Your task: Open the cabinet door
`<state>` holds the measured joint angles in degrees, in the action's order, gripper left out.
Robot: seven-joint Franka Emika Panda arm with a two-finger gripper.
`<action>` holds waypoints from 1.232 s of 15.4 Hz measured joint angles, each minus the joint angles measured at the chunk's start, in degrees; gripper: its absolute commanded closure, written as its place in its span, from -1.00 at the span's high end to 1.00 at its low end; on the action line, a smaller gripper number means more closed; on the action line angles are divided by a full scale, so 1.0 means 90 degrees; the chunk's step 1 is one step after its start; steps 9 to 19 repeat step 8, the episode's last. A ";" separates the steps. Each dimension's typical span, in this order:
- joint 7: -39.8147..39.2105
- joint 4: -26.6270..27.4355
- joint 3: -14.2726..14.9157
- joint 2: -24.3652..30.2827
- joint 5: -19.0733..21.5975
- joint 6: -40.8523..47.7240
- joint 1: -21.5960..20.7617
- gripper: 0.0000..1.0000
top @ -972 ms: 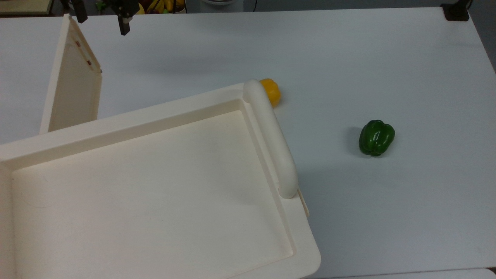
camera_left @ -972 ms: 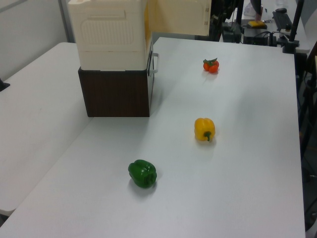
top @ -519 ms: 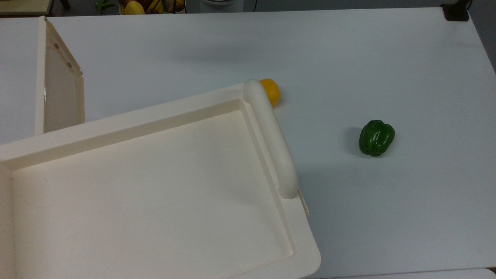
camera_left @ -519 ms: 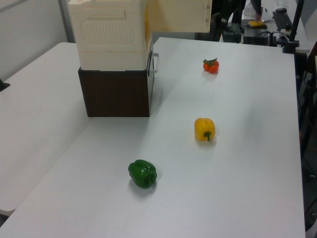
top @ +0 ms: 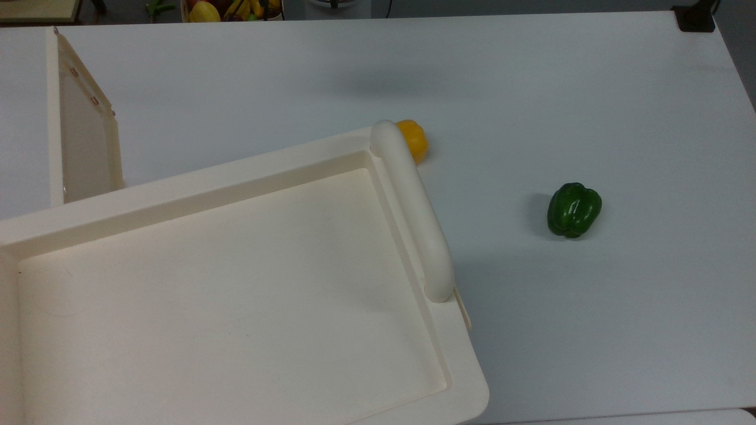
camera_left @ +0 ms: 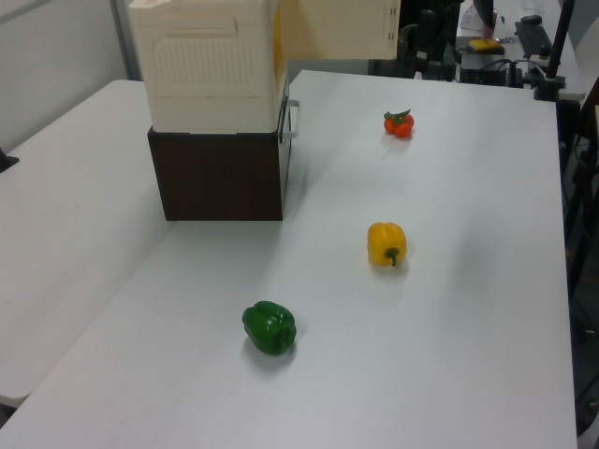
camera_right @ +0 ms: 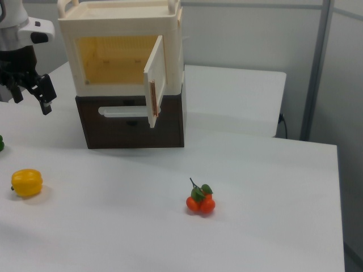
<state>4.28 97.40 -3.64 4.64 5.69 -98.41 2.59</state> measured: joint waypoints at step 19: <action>-0.0635 0.0008 -0.0014 -0.0139 0.0001 -0.0234 -0.0059 1.00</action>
